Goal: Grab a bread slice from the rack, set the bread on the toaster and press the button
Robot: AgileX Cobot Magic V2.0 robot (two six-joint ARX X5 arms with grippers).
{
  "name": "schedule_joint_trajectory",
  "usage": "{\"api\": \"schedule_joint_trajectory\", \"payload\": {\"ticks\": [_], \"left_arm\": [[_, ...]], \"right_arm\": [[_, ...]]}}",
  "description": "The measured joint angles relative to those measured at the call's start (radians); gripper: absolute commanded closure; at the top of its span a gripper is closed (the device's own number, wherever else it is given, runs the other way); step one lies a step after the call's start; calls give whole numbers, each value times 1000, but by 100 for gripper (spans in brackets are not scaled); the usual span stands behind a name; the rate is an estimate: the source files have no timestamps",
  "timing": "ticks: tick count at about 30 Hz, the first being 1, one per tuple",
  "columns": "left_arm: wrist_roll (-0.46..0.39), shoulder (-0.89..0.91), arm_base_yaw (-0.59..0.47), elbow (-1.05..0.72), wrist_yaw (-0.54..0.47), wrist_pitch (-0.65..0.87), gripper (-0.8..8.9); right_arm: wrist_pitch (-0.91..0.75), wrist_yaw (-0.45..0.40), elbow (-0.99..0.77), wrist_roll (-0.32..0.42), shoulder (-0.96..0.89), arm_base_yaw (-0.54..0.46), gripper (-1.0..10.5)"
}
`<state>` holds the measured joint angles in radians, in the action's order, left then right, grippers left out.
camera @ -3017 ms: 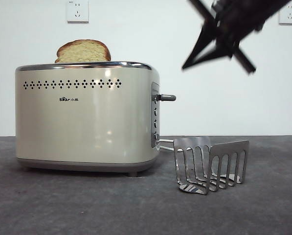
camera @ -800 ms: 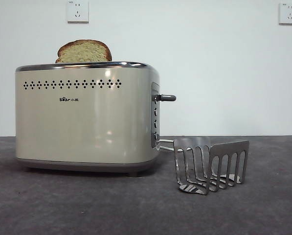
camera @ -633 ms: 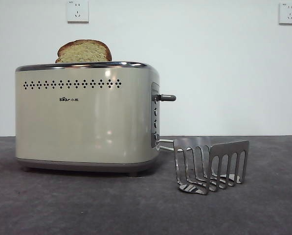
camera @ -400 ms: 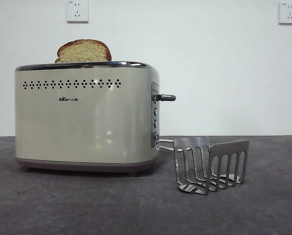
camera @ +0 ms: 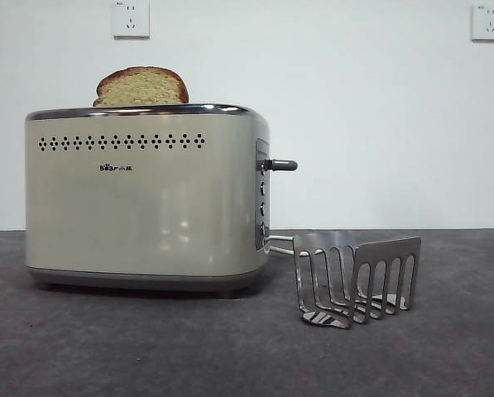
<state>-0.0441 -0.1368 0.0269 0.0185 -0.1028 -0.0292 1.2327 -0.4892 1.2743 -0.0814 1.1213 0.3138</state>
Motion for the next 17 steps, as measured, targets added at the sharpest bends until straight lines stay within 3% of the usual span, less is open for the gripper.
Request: {"api": "schedule_joint_trajectory", "payload": {"ticks": [8,17], "left_arm": [[0,80,0,0,2,-135,817],[0,130,0,0,93,-143,817]], "right_arm": [[0,0,0,0,0,0,946],[0,0,0,0,0,0,946]]}}
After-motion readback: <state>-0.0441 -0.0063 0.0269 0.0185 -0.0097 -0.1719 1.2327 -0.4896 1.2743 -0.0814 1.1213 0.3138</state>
